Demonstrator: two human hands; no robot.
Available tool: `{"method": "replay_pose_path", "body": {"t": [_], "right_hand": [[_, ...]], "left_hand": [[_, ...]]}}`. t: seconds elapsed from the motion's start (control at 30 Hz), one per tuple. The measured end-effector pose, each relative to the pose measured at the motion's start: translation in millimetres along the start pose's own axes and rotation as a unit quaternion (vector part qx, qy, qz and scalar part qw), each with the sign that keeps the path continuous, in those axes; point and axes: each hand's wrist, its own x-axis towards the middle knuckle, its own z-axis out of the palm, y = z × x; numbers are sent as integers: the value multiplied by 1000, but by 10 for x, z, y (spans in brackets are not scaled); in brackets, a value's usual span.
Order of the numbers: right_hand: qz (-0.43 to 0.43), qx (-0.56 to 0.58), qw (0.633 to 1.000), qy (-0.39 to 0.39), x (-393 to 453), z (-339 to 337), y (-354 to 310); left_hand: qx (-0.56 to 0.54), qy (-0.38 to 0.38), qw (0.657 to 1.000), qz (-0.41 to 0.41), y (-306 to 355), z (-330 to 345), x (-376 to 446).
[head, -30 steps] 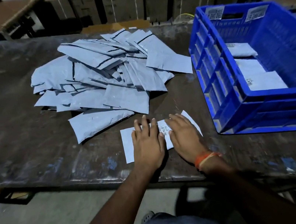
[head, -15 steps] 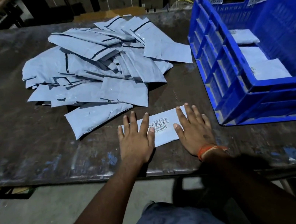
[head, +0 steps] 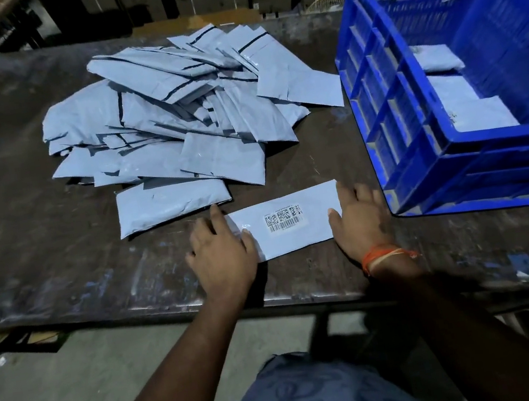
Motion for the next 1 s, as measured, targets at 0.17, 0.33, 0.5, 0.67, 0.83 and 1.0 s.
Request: {"method": "replay_pose_path", "body": {"t": [0.17, 0.33, 0.5, 0.67, 0.83, 1.0], "right_hand": [[18, 116, 992, -54, 4, -145, -61], [6, 322, 944, -73, 26, -114, 39], [4, 497, 863, -89, -5, -232, 81], [1, 517, 854, -60, 66, -394, 39], [-40, 488, 871, -23, 124, -729, -90], [-82, 453, 888, 4, 136, -1199, -241]], "left_hand": [[-88, -40, 994, -44, 86, -98, -31], [-244, -44, 960, -126, 2, -188, 146], [-438, -89, 882, -152, -137, -273, 284], [-564, -204, 784, -163, -135, -615, 400], [-562, -157, 804, -110, -114, -888, 549], [-564, -137, 814, -19, -23, -1230, 730]]}}
